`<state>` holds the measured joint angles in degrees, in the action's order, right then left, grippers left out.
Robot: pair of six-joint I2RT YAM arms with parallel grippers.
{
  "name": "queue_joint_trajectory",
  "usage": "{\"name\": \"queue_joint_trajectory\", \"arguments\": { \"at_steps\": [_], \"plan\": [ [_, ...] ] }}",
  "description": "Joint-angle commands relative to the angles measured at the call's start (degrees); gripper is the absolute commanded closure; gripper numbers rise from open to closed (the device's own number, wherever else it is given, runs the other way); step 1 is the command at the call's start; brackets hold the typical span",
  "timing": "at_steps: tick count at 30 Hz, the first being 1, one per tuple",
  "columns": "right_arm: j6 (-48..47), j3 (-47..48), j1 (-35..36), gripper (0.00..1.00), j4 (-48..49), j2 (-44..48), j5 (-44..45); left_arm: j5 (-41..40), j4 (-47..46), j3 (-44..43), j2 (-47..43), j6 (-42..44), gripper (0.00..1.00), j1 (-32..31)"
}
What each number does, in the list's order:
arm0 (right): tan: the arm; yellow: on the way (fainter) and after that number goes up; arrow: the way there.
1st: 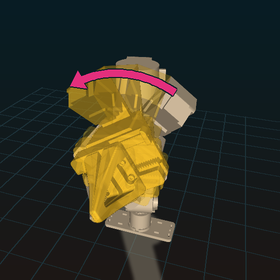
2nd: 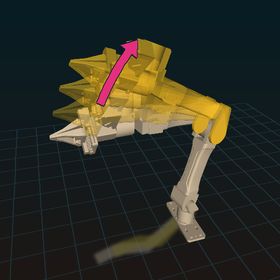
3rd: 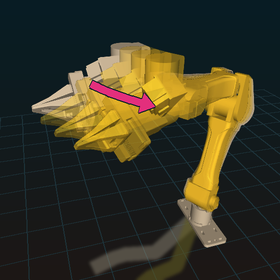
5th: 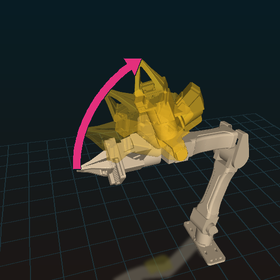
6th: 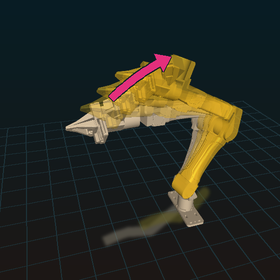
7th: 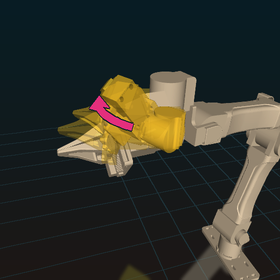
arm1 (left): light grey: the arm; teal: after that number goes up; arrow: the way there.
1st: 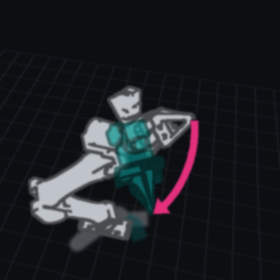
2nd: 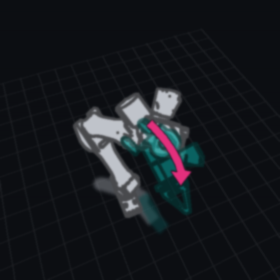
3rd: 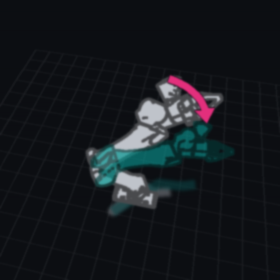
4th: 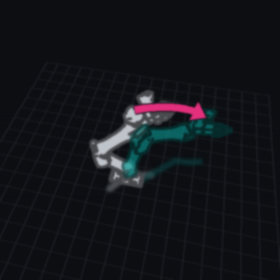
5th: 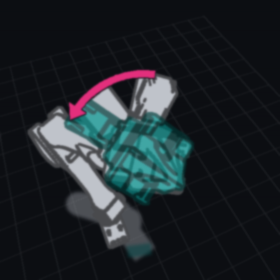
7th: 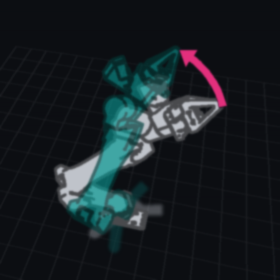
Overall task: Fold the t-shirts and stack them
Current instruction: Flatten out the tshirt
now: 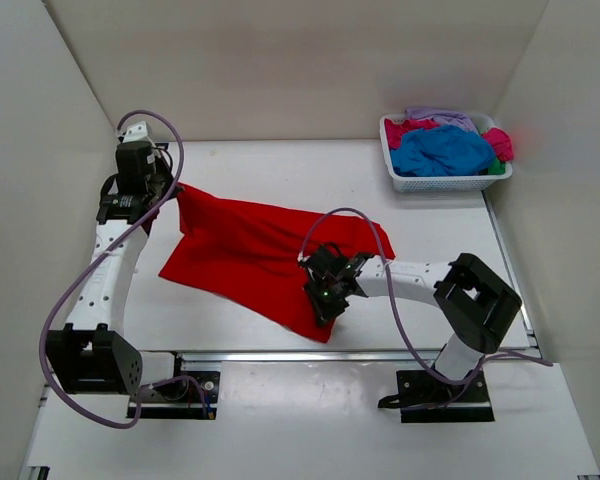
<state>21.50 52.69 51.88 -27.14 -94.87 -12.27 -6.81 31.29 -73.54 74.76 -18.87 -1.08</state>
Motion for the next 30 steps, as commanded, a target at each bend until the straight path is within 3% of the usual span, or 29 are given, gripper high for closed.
{"name": "queue_joint_trajectory", "arguments": {
  "at_steps": [1,3,9,15,17,22,26,30],
  "plan": [
    [-0.75,-1.62,-3.88,0.94,-5.11,-3.21,9.78,0.30,0.44,-0.64,-2.16,1.20,1.00,0.99],
    [-2.41,0.04,-8.70,0.92,-10.19,-3.30,17.34,0.74,0.96,-0.73,-1.90,1.82,1.00,1.08],
    [-10.05,7.50,-23.38,0.91,-16.45,-6.19,26.14,1.44,2.64,-0.64,-3.04,1.56,1.00,4.33],
    [-12.09,16.21,-30.26,0.94,-22.26,-9.29,34.16,2.93,5.62,-0.91,-3.92,1.30,1.00,4.51],
    [-13.31,16.13,-27.81,0.95,-21.21,-4.47,32.24,3.29,6.33,-0.47,-3.92,1.03,1.00,4.16],
    [-10.61,15.79,-12.63,0.88,-15.78,7.58,17.95,4.61,5.45,1.64,-4.09,0.07,1.00,3.89],
    [-6.30,11.13,1.43,0.86,-2.17,9.62,10.97,4.70,3.26,3.49,-3.57,-1.25,1.00,4.33],
    [-3.92,10.59,8.41,0.79,7.00,4.97,6.92,5.57,3.43,2.52,-1.46,-1.17,1.00,4.16]
  ]
}}
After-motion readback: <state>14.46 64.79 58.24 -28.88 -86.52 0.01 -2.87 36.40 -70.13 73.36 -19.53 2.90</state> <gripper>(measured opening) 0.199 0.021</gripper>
